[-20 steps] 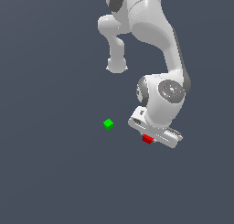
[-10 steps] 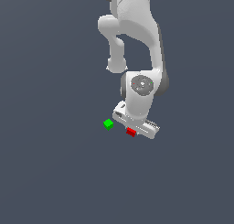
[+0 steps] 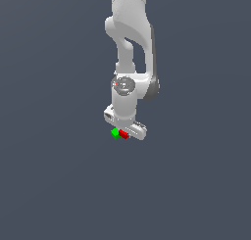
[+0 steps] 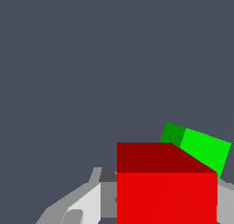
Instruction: Stack the red cube on top of the green cube.
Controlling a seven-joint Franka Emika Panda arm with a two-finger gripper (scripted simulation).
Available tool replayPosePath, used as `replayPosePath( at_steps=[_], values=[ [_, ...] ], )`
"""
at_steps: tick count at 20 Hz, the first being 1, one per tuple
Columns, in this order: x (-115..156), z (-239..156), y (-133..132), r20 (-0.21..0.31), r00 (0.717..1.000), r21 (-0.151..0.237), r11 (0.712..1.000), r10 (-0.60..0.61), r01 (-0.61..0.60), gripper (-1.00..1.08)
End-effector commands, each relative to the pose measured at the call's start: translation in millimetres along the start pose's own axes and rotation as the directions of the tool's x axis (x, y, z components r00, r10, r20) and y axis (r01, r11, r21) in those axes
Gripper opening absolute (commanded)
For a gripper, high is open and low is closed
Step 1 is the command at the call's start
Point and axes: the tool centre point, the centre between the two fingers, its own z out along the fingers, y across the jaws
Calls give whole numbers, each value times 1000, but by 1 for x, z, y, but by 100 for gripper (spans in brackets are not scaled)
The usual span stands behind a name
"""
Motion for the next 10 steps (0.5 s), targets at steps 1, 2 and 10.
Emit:
replayPosePath(
  at_steps=[1, 2, 10],
  values=[
    [0, 4, 19, -1, 1000, 1, 1000, -1, 1, -100],
    [1, 5, 25, -1, 1000, 1, 1000, -1, 1, -100],
    [3, 12, 53, -1, 1000, 0, 1000, -1, 1, -100]
  ],
)
